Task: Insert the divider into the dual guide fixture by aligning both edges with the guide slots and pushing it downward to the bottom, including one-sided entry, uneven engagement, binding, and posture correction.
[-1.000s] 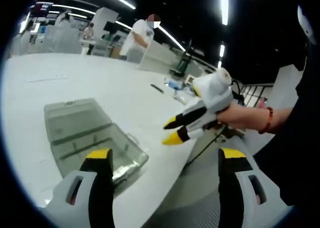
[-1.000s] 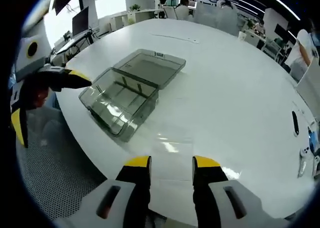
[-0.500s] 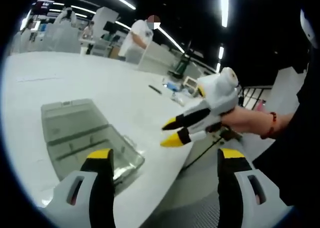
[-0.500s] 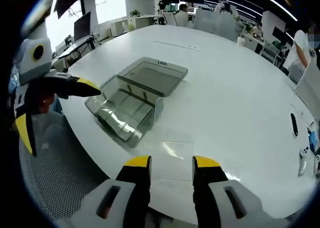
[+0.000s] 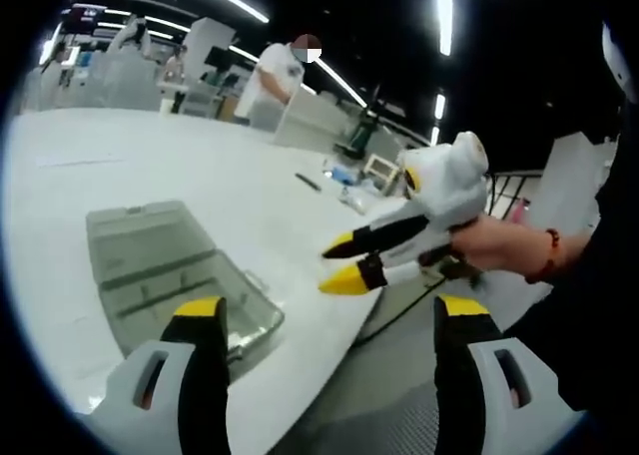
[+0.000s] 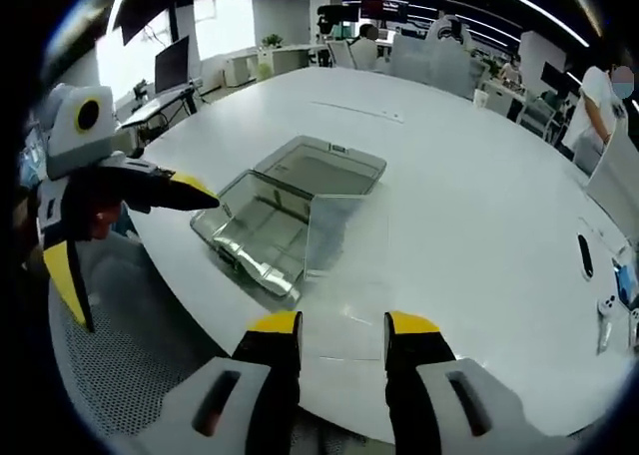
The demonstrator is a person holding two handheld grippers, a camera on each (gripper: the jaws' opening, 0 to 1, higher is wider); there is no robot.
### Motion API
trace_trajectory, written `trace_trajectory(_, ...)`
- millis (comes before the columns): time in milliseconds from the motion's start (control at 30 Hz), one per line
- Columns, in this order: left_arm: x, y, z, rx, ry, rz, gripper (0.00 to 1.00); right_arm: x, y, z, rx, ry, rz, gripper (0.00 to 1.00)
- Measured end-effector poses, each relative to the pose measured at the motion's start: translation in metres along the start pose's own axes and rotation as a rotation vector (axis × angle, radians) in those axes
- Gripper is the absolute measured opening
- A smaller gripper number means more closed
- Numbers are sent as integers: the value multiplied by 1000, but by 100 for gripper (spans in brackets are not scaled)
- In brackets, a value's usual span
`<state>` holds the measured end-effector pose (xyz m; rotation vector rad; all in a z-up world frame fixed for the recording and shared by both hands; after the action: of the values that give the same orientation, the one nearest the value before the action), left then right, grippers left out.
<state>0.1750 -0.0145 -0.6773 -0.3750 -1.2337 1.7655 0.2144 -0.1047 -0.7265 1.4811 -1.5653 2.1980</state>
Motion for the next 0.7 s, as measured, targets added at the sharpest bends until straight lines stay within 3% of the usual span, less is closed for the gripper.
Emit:
trace_trajectory(433, 17, 5, 2, 14, -48, -8, 83, 4, -2, -30, 9, -60, 31, 28)
trace_trajectory(700, 28, 2, -8, 47, -111, 30, 83, 3, -5, -44, 51, -88, 34, 28)
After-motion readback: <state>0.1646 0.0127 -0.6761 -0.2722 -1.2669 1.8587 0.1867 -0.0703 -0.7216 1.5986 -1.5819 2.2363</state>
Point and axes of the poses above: the point that each gripper's makers call its tool centre point, and the gripper's own axes: x roughly backward along the fingers, z roughly to its right, y roughly out of its underside, the point moved 1 cm from there along x, roughly backward along the fingers, and after that the axes turned 4 degrees about z, right-handed, at the moved point
